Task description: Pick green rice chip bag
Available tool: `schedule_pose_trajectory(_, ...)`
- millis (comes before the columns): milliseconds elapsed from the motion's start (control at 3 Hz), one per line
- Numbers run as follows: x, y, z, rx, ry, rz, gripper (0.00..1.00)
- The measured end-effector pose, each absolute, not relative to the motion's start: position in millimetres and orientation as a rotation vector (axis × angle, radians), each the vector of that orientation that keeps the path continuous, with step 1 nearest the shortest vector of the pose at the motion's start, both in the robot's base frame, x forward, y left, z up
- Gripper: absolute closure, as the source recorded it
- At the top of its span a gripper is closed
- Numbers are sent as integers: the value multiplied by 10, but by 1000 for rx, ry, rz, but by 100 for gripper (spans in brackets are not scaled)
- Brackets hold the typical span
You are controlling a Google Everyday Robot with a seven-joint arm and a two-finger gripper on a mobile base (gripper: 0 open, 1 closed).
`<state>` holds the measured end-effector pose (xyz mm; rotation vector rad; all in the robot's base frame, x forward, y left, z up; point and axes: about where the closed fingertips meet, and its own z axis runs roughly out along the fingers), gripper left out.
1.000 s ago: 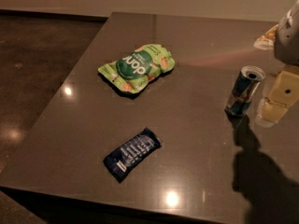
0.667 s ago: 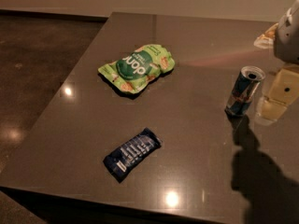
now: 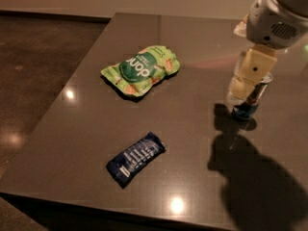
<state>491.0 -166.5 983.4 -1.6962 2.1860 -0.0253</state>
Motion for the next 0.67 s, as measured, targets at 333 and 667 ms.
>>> schedule_pose_trajectory(333,5237,-1490,9777,-1656,2194,-26,0)
schedule_pose_trajectory(667,5592,-1371,9634,-1601,2220,-26,0)
